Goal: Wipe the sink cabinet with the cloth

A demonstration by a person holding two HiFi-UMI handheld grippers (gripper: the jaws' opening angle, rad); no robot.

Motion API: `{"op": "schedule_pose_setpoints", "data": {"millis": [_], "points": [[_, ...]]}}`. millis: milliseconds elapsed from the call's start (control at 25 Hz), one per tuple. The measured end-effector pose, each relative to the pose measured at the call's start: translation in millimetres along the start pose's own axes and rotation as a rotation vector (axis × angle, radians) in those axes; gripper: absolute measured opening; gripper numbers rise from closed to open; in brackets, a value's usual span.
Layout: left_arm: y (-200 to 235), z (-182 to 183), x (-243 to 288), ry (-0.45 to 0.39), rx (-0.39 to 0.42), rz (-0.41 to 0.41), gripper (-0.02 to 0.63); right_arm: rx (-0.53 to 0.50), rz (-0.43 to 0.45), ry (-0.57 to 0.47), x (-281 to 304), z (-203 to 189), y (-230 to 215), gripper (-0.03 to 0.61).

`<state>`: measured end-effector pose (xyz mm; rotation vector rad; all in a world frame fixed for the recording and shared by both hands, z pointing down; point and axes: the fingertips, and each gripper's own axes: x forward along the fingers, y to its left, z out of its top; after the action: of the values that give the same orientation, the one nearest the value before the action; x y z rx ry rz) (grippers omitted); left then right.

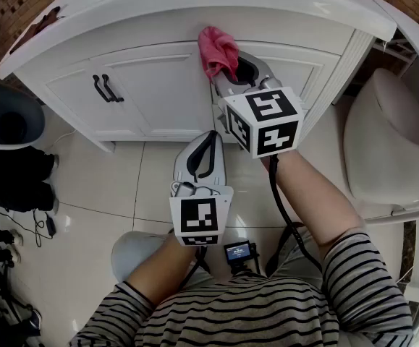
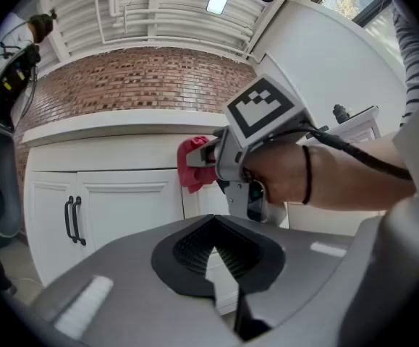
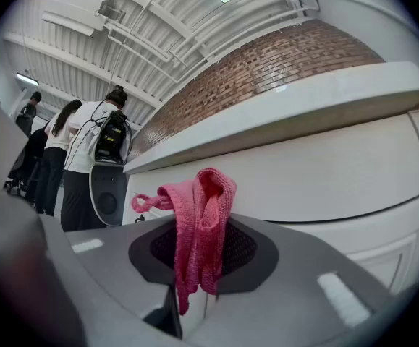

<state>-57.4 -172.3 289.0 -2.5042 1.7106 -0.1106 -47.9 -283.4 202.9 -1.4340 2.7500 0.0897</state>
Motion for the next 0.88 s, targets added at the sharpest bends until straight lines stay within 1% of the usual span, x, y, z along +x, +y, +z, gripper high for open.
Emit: {"op": "schedule_pose_setpoints", "data": {"millis": [160,240,360,480,680,760,800,840,880], "points": [[-1,-4,2,0.006,0.005,0.000,0.000,0.040,-0.043,0.024,2,-7,-28,0.088],[-1,-6,4,0.012,0.000,-0.002,0.000,0.054,-0.074,0.023,-10,-8,-48,0.088],[-2,-8,6,0.017,0.000,-0.009,0.000,0.055,-0.145,0.015,-38,-6,-82,0.089],[-9,-8,6,0.018,0.008,-0.021,0.000,0.040,-0.244,0.012,-77,-6,-125,0.088],[-13,-7,4,0.013,0.012,-0.022,0.000,0.023,-0.457,0.017,-148,-13,-210,0.089],[-13,-6,3,0.013,0.010,-0.019,0.000,0.032,-0.535,0.020,-171,-13,-232,0.087],[-13,-5,2,0.012,0.009,-0.020,0.000,0.043,-0.551,0.014,-178,-10,-234,0.086],[-13,-4,2,0.009,0.008,-0.021,0.000,0.053,-0.538,0.000,-180,-6,-227,0.086],[-13,-3,1,0.006,0.006,-0.023,0.000,0.058,-0.494,-0.020,-175,1,-212,0.084]]}}
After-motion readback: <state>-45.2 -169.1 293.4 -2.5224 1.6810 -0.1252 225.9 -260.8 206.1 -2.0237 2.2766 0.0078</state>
